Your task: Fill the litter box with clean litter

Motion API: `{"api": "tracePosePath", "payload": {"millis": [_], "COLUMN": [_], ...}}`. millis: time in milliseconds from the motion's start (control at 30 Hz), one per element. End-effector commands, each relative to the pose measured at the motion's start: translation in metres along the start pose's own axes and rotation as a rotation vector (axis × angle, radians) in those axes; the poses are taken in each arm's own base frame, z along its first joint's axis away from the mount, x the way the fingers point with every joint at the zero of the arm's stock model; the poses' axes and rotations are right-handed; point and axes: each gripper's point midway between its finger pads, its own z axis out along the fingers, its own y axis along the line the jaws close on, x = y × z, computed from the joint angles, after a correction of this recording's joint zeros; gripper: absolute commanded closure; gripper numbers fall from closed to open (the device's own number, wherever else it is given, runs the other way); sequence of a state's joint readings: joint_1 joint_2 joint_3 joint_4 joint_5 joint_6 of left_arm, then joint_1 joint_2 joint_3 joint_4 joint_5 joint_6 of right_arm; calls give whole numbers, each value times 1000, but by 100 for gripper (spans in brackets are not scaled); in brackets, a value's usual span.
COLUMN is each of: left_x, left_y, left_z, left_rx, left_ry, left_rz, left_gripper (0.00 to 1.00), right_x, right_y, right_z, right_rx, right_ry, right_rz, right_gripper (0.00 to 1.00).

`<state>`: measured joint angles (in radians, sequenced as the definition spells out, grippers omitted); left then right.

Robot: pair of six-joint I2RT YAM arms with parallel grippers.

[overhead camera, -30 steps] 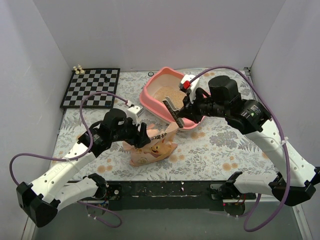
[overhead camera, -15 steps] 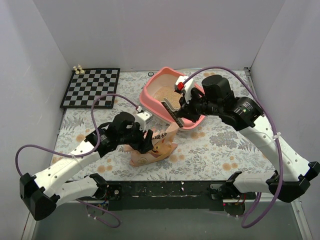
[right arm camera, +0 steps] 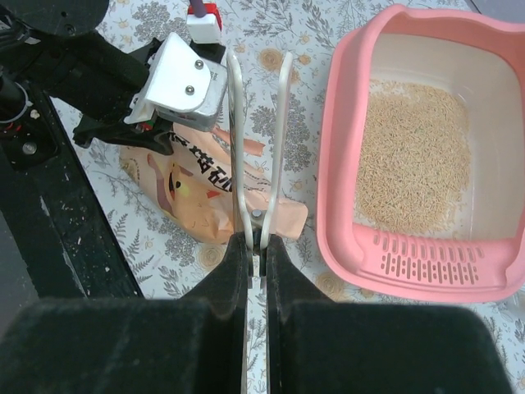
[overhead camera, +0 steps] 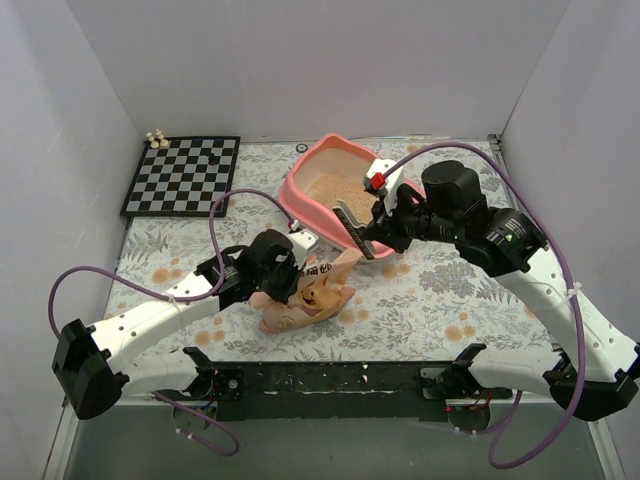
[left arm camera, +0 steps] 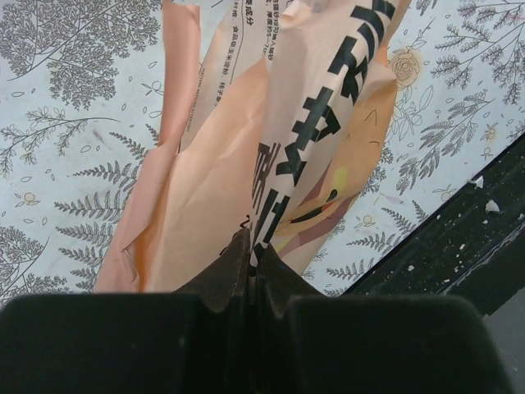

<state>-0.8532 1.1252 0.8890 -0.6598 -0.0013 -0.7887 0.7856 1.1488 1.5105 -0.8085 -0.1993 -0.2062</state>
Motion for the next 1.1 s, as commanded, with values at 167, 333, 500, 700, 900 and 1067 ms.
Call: {"api": "tracePosePath", "payload": {"millis": [167, 333, 500, 700, 900, 1067], "left_x": [-9, -45, -61, -77, -52, -23], "left_y": [-29, -66, -82, -91, -82, -71], "left_z": [-1, -12, -11, -30, -17, -6], "left_rx": [121, 238, 305, 333, 317, 303], "left_ry": [-64, -270, -319, -478, -473, -416], "left_rz": [197, 431, 587, 763, 826, 764], "left_gripper": [100, 100, 100, 100, 100, 100], "right_x": [-10, 6, 30, 35, 35, 38], "right_y": [-11, -18, -29, -26, 6, 20], "right_z": [-30, -38, -41, -49, -32, -8], "right_rx": [111, 173, 243, 225, 11, -148], "right_ry": [-86, -47, 35, -4, -70, -42], "right_rz": [7, 7, -6, -142, -311, -428], "right_gripper": [99, 99, 99, 99, 99, 99]}}
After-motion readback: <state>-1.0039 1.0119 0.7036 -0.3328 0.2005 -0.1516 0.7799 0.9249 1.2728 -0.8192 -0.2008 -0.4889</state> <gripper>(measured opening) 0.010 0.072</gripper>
